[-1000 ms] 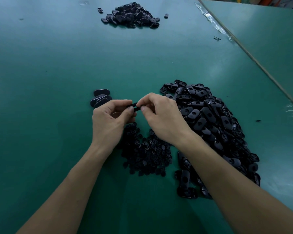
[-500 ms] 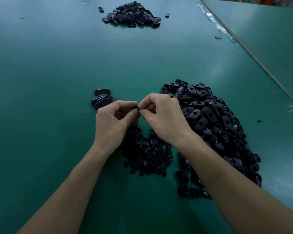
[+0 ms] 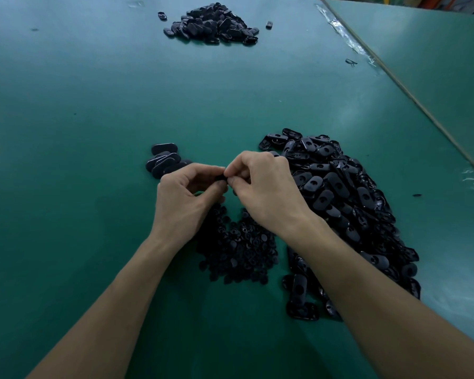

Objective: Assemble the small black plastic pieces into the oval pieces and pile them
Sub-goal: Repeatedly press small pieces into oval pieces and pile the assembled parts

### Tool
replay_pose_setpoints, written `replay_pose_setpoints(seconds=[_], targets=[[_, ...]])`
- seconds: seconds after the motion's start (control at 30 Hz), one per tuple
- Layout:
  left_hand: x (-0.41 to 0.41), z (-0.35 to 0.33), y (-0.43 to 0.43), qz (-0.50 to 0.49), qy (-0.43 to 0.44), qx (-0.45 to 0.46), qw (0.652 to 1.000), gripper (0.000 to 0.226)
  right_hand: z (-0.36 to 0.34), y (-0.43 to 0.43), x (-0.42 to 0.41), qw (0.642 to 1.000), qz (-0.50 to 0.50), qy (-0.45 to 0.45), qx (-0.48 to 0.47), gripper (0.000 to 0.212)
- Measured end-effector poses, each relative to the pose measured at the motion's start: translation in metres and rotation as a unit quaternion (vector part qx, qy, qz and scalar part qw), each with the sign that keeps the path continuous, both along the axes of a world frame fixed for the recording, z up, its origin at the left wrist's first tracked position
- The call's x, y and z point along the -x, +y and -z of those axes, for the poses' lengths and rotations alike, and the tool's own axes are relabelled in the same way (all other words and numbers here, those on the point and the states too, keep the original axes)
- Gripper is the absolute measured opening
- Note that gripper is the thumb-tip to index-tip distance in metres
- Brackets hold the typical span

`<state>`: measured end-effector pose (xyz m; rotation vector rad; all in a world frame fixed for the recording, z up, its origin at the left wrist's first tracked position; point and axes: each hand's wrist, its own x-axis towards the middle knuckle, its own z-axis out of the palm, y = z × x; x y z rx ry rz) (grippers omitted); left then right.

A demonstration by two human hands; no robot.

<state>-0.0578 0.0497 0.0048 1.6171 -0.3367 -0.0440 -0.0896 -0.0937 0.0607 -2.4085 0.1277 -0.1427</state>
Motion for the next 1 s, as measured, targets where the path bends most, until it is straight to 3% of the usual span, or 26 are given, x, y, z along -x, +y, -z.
replay_pose_setpoints(seconds=[0.3, 0.57, 0.7, 0.8, 1.0], targets=[[-0.002, -0.001, 0.002, -0.009, -0.032, -0.034, 0.999, 0.032, -0.002, 0.007, 0.002, 1.0, -0.015, 0.01, 0.014, 0.016], [-0.001, -0.002, -0.001, -0.05, -0.054, -0.099, 0.992, 0.02, -0.01, 0.006, 0.003, 0.997, -0.053, 0.06, 0.012, 0.021], [-0.001, -0.001, -0.002, -0.053, -0.024, -0.07, 0.996, 0.029, -0.01, 0.002, 0.002, 0.999, -0.036, 0.023, 0.017, 0.013], [-0.003, 0.0, -0.003, -0.038, 0.016, -0.005, 0.999, 0.023, -0.009, -0.002, -0.001, 0.998, -0.032, 0.022, 0.051, 0.026], [-0.002, 0.001, -0.003, 0.013, 0.039, 0.067, 0.997, 0.02, -0.005, -0.012, -0.005, 0.998, -0.053, 0.023, -0.015, 0.019]])
